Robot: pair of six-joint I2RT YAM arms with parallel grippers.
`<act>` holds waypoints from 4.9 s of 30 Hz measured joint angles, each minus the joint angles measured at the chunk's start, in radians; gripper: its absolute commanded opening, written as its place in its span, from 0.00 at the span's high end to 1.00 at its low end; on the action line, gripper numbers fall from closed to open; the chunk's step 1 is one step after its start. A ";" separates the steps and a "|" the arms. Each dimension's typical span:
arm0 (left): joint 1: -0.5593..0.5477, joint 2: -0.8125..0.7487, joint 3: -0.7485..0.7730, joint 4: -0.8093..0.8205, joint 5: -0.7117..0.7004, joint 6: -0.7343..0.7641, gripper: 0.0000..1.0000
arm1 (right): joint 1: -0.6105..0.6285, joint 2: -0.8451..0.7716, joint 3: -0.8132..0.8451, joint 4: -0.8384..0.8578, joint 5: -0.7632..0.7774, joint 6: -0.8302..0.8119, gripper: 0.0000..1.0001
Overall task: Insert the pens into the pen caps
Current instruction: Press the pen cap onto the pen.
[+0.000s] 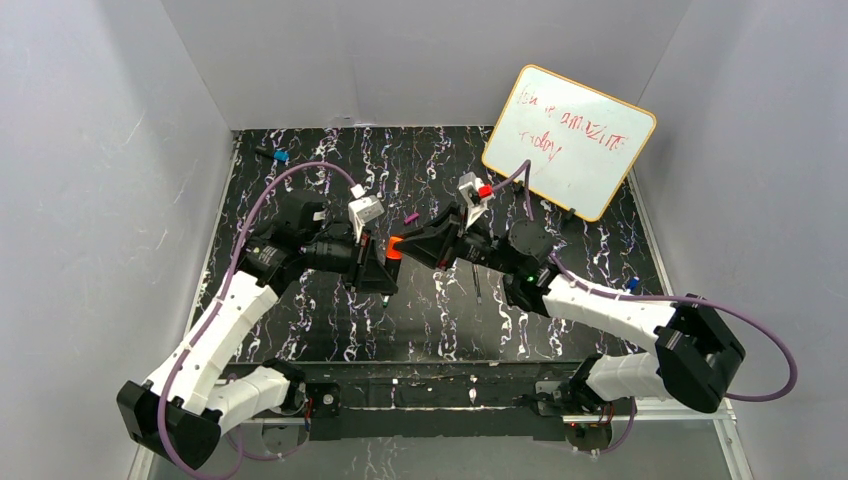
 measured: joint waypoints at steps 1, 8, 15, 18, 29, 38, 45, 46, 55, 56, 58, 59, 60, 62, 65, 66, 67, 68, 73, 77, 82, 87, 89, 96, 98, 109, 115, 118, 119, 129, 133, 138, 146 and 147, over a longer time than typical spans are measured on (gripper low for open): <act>0.003 0.000 0.005 -0.018 0.000 0.009 1.00 | 0.003 0.001 -0.003 0.004 0.003 0.000 0.99; 0.025 0.005 0.013 -0.084 0.013 0.040 1.00 | 0.029 0.001 -0.028 0.014 0.045 -0.001 0.99; 0.039 0.005 0.013 -0.112 0.026 0.046 1.00 | 0.052 0.014 -0.030 0.028 0.074 -0.009 0.99; 0.045 0.005 0.014 -0.125 0.026 0.046 1.00 | 0.063 0.021 -0.030 0.033 0.097 -0.013 0.99; 0.048 0.018 0.029 -0.129 0.026 0.045 1.00 | 0.065 0.024 -0.029 0.047 0.109 -0.026 0.99; 0.049 0.016 0.045 -0.127 0.013 0.073 1.00 | 0.075 0.031 -0.014 0.050 0.126 -0.049 0.99; 0.049 -0.008 0.045 -0.082 0.004 0.106 1.00 | 0.081 0.035 0.005 0.052 0.127 -0.068 0.99; 0.049 -0.010 0.044 -0.076 0.003 0.109 1.00 | 0.082 0.035 0.008 0.052 0.127 -0.072 0.99; 0.049 -0.017 0.025 0.055 0.024 0.160 1.00 | 0.092 0.040 0.038 0.050 0.127 -0.107 0.99; 0.049 -0.021 0.016 0.084 0.030 0.161 1.00 | 0.093 0.040 0.040 0.049 0.126 -0.114 0.99; 0.049 -0.030 -0.008 0.141 0.041 0.161 1.00 | 0.095 0.040 0.044 0.042 0.126 -0.128 0.99; 0.049 -0.034 -0.020 0.164 0.046 0.160 1.00 | 0.097 0.040 0.045 0.039 0.126 -0.133 0.99; 0.049 -0.035 -0.029 0.183 0.051 0.159 1.00 | 0.097 0.040 0.046 0.033 0.126 -0.140 0.99; 0.049 -0.034 -0.035 0.204 0.059 0.159 1.00 | 0.099 0.040 0.048 0.024 0.125 -0.153 0.99; 0.049 -0.034 -0.035 0.221 0.072 0.159 1.00 | 0.105 0.036 0.051 0.019 0.125 -0.172 0.99; 0.049 -0.034 -0.035 0.224 0.076 0.159 1.00 | 0.106 0.032 0.052 0.015 0.125 -0.180 0.99; 0.049 -0.034 -0.035 0.224 0.080 0.161 1.00 | 0.108 0.029 0.052 0.008 0.125 -0.184 0.99; 0.049 -0.034 -0.035 0.224 0.084 0.165 1.00 | 0.109 0.024 0.053 -0.002 0.125 -0.188 0.99; 0.049 -0.035 -0.035 0.206 0.096 0.194 1.00 | 0.113 -0.008 0.056 -0.052 0.119 -0.209 0.99; 0.048 -0.045 -0.035 0.159 0.093 0.227 1.00 | 0.111 -0.041 0.047 -0.112 0.101 -0.209 0.99; 0.048 -0.078 -0.035 0.153 0.073 0.252 1.00 | 0.091 -0.081 0.042 -0.164 0.048 -0.211 0.99; 0.048 -0.096 -0.035 0.131 0.053 0.262 1.00 | 0.087 -0.092 0.035 -0.180 0.027 -0.212 0.99; 0.048 -0.096 -0.035 0.127 0.047 0.261 1.00 | 0.084 -0.093 0.030 -0.180 0.023 -0.212 0.99; 0.049 -0.089 -0.035 0.119 0.043 0.252 1.00 | 0.078 -0.080 0.040 -0.182 0.013 -0.209 0.99; 0.052 -0.084 -0.035 0.118 0.042 0.251 1.00 | 0.077 -0.072 0.053 -0.198 0.013 -0.213 0.82; 0.108 -0.068 -0.021 0.375 -0.093 0.251 1.00 | 0.074 -0.079 0.059 -0.720 -0.241 -0.237 0.25; 0.108 -0.161 -0.223 0.456 -0.180 0.186 1.00 | 0.024 -0.268 0.177 -0.768 0.154 -0.258 0.24; 0.107 -0.196 -0.290 0.490 -0.196 0.145 1.00 | 0.022 -0.169 0.278 -0.747 0.290 -0.254 0.24; 0.107 -0.199 -0.297 0.497 -0.197 0.136 1.00 | 0.022 -0.126 0.323 -0.734 0.317 -0.253 0.24; 0.107 -0.195 -0.306 0.551 -0.195 0.090 1.00 | 0.021 0.244 0.557 -0.736 0.447 -0.233 0.23; 0.107 -0.184 -0.306 0.555 -0.195 0.088 1.00 | 0.021 0.258 0.572 -0.741 0.459 -0.232 0.23; 0.107 -0.179 -0.306 0.558 -0.195 0.087 1.00 | 0.021 0.258 0.607 -0.740 0.465 -0.234 0.23; 0.107 -0.179 -0.306 0.561 -0.195 0.087 1.00 | 0.021 0.264 0.655 -0.740 0.454 -0.233 0.23; 0.106 -0.178 -0.306 0.561 -0.195 0.087 1.00 | 0.021 0.265 0.655 -0.740 0.452 -0.233 0.23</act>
